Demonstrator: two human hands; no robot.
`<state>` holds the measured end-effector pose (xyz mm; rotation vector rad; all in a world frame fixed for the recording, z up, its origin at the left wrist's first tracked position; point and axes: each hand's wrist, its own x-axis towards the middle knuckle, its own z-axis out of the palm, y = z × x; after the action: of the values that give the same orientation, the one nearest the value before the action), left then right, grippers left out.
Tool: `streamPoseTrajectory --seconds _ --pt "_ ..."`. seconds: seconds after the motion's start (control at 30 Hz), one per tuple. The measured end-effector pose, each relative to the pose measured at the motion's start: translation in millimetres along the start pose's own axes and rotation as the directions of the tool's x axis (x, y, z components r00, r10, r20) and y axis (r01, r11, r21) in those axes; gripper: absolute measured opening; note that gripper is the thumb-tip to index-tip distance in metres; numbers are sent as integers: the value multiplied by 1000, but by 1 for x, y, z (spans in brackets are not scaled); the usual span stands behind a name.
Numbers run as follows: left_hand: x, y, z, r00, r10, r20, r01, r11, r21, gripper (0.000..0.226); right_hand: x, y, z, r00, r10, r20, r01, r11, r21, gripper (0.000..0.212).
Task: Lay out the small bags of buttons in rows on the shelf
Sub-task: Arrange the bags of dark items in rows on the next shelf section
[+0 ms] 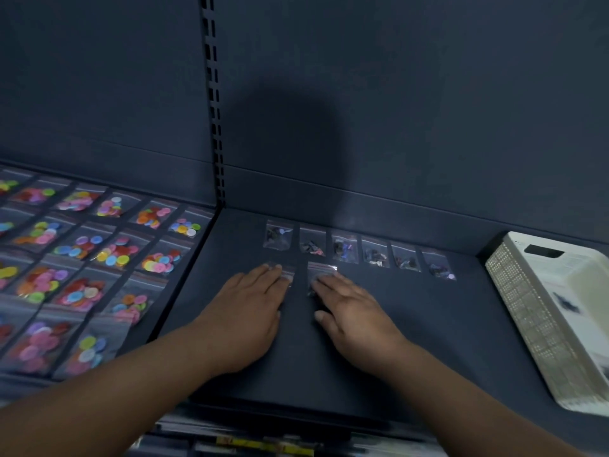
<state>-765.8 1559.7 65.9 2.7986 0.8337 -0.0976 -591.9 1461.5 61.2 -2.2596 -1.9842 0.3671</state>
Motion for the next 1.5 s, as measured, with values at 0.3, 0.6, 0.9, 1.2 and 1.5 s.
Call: streamPoseTrajectory --seconds 0.3,0.6,0.9,1.2,1.5 --pt "9 -4 0 998 -31 62 28 999 46 62 0 -4 3 995 -46 93 57 992 -112 82" --pt "14 -4 -3 997 -32 73 29 999 43 64 4 3 -1 992 -81 100 91 991 -96 93" --pt "19 -9 -1 1000 -8 28 8 1000 16 64 9 6 0 991 -106 77 112 991 -79 91" --pt "31 7 -25 995 40 -92 -43 999 -32 66 0 14 -22 994 -77 -83 73 996 -54 78" --pt "83 91 -57 952 220 -210 -226 974 -5 68 -57 77 -88 922 88 -376 -117 992 -56 64"
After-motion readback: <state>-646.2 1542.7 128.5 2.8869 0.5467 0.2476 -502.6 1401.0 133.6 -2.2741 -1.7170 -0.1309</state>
